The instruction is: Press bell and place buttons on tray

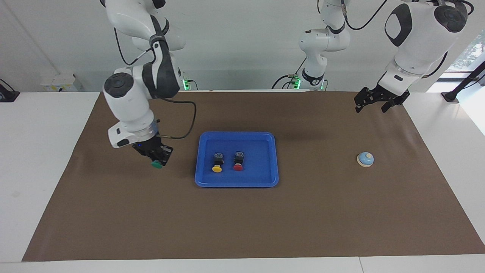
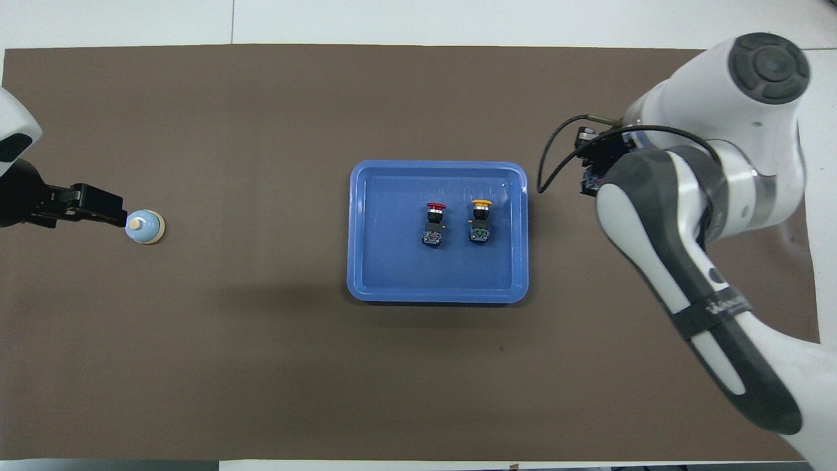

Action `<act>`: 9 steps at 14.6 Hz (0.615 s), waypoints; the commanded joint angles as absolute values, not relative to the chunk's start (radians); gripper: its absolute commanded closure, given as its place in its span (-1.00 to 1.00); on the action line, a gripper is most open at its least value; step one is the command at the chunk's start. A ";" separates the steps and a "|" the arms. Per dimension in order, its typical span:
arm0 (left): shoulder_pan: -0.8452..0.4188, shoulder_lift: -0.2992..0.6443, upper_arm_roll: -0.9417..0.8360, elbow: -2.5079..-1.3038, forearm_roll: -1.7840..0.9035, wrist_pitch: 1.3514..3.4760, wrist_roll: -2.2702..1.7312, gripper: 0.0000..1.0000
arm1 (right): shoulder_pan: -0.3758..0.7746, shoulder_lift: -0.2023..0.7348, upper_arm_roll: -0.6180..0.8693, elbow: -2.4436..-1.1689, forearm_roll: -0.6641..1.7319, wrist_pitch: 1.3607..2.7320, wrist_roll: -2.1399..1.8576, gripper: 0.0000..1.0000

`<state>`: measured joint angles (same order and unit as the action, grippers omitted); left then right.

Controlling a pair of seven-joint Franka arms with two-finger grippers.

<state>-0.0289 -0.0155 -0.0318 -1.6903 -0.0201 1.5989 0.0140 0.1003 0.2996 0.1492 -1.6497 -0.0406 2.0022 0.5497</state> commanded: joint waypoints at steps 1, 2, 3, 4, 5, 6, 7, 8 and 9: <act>-0.031 -0.026 -0.029 -1.692 -0.011 1.605 0.003 -1.00 | 0.231 0.379 0.144 -1.559 -0.041 1.985 0.662 1.00; -0.031 -0.026 -0.029 -1.690 -0.011 1.606 0.003 -1.00 | 0.283 0.414 0.144 -1.516 -0.041 1.982 0.687 1.00; -0.031 -0.026 -0.029 -1.690 -0.011 1.606 0.003 -1.00 | 0.326 0.454 0.143 -1.482 -0.043 1.983 0.704 1.00; -0.031 -0.025 -0.029 -1.690 -0.011 1.605 0.003 -1.00 | 0.354 0.483 0.143 -1.462 -0.044 1.996 0.722 1.00; -0.031 -0.026 -0.029 -1.690 -0.011 1.606 0.003 -1.00 | 0.382 0.507 0.141 -1.457 -0.051 2.002 0.745 1.00; -0.031 -0.025 -0.029 -1.692 -0.011 1.605 0.003 -1.00 | 0.408 0.524 0.141 -1.456 -0.057 2.025 0.764 1.00; -0.031 -0.025 -0.029 -1.692 -0.011 1.606 0.003 -1.00 | 0.435 0.537 0.141 -1.456 -0.066 2.055 0.775 1.00; -0.031 -0.025 -0.029 -1.692 -0.011 1.606 0.003 -1.00 | 0.457 0.548 0.141 -1.463 -0.077 2.084 0.781 1.00; -0.031 -0.026 -0.029 -1.692 -0.011 1.605 0.003 -1.00 | 0.465 0.554 0.141 -1.479 -0.081 2.129 0.785 1.00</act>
